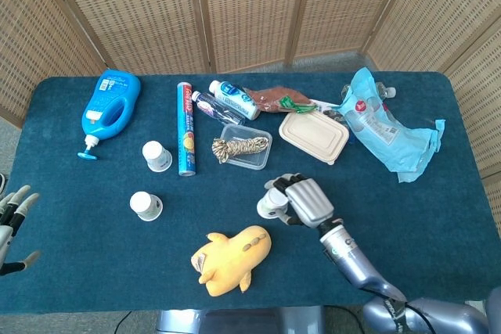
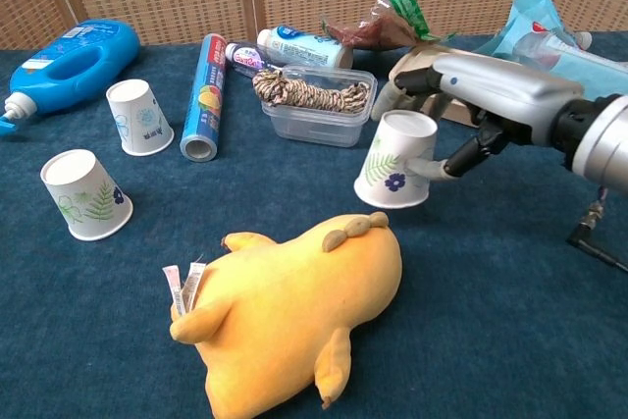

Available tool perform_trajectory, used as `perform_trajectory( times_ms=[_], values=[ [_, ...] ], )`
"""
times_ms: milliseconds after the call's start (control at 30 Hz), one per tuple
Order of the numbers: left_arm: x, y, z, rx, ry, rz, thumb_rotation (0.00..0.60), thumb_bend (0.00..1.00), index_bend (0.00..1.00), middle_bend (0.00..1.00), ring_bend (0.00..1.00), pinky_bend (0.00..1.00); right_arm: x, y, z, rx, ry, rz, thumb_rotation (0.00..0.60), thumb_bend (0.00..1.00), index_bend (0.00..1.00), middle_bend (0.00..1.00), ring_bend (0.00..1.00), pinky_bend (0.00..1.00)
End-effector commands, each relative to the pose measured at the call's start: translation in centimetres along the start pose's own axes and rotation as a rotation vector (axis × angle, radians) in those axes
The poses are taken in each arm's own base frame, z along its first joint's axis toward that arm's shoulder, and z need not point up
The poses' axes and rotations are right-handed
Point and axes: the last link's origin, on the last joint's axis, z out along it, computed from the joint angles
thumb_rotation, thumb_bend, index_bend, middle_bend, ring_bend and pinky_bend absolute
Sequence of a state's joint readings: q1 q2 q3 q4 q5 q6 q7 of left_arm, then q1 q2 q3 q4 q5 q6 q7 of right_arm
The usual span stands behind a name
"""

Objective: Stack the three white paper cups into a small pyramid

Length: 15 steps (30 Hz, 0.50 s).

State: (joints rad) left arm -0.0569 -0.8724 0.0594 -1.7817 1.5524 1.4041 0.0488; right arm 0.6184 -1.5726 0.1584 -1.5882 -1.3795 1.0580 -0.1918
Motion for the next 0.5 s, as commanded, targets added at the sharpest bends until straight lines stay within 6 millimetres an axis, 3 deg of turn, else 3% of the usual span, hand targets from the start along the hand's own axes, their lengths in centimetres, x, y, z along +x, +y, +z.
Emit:
perform_trajectory(
  times_ms=[33,500],
  values=[
    [0.0,0.0,0.0,0.000,0.000,0.000,0.600,0.24,0.00,0.00,0.00,0.00,-0.3,-1.6,1.2,0.025,0.007,-0.003,0.600,0.41,0.30,0.39,0.27,0.33],
    [0.0,-0.2,0.1,0.002,-0.004,-0.004,0.600,0.25,0.00,0.00,0.00,0.00,-1.2,-3.1,4.4,0.045,-0.005,-0.095,0.600,0.42,0.30,0.39,0.27,0.34]
  ],
)
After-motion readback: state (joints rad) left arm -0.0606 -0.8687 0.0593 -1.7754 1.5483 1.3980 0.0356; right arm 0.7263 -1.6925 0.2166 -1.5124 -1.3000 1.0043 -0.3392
